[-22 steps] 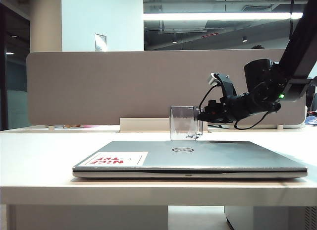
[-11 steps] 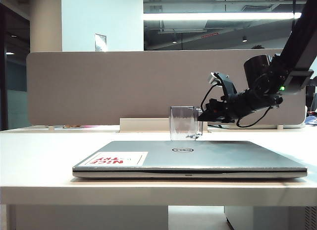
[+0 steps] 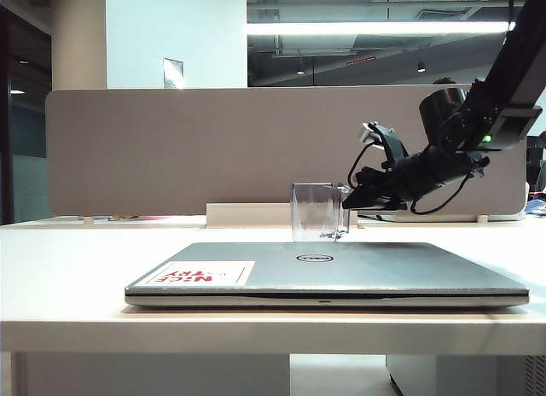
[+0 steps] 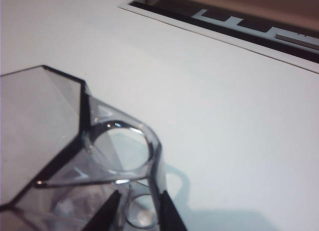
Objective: Pick up the water cup and place it on the side of the laptop away from you.
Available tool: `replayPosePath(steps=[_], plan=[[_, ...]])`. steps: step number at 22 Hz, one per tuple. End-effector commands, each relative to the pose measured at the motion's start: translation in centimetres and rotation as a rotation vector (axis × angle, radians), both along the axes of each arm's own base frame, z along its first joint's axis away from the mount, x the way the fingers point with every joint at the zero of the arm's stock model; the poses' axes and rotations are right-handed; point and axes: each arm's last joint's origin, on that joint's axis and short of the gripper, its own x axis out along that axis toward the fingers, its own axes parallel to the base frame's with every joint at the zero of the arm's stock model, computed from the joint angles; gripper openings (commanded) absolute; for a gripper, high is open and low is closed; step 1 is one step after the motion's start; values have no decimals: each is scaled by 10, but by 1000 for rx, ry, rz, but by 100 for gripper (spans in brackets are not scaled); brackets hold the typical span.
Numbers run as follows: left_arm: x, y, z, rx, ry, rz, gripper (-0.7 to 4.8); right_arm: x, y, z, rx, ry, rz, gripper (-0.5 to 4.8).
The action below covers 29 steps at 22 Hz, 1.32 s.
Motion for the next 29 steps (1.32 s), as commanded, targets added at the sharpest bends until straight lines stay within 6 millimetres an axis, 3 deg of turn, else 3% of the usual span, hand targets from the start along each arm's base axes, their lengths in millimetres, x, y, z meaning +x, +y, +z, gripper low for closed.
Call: replayPosePath(steps=[1,7,20,25,29], plan=[[0,0,2,3,-10,-2,-5,-1,1,12,2,-19,7,116],[0,0,2,3,-9,-2,-5,-6,3,21,-1,6,12,116],[0,0,1,3,-8,-3,-5,-16,3,21,-20,151,13,102],[0,0,1,3,-8,-3,-5,-25,1,36,-44,182,20,5],[0,0,1,3,-8,-3,-5,-34,0,52,-56,210,15,-6]])
